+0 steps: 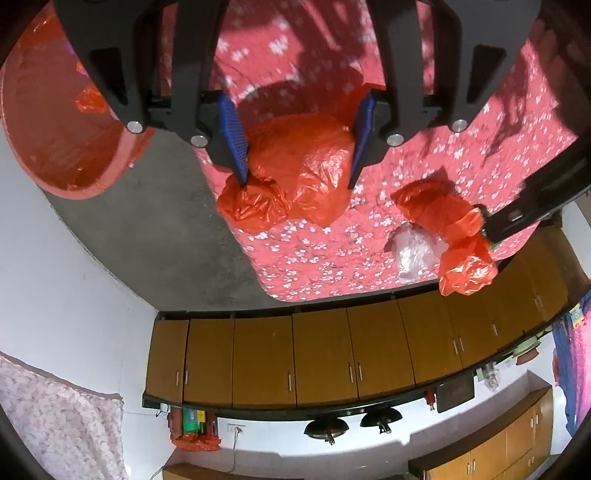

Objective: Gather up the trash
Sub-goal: 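Grasp a red bag with the right tool while the left tool grasps another red bag, then lift both red bags and carry them over the wastebasket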

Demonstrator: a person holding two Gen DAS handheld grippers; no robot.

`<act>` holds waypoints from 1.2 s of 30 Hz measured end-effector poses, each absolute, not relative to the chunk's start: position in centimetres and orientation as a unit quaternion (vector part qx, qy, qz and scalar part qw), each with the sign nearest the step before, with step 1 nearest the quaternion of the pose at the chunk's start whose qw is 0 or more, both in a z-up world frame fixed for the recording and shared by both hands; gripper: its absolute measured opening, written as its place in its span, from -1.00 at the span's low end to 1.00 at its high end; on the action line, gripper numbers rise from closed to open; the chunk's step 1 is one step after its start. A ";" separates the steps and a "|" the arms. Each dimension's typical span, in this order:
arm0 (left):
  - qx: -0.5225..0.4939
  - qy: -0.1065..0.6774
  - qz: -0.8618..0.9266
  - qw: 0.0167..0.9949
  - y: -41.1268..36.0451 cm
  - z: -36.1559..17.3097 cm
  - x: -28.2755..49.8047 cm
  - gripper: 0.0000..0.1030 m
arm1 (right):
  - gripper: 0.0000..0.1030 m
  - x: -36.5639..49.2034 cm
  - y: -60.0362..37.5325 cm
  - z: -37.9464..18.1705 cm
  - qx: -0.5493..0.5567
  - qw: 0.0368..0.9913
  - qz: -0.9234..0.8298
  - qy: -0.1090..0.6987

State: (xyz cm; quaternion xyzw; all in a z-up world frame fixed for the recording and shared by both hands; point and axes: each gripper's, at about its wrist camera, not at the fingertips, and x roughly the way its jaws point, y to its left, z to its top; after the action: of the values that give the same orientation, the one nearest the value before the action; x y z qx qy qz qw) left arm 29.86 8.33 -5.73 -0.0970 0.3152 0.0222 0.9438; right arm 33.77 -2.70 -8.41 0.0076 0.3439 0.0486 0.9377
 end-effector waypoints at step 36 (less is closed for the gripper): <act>-0.047 0.334 -0.004 0.941 6.8 -2.6 23.0 -0.23 | -0.04 24.2 -6.6 -2.5 0.029 0.953 0.061 0.295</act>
State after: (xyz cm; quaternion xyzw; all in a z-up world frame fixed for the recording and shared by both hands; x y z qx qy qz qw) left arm 23.04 6.79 -2.60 -0.0469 0.3344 -0.0036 0.9412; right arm 24.17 -6.61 -2.49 0.0290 0.2947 0.0609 0.9532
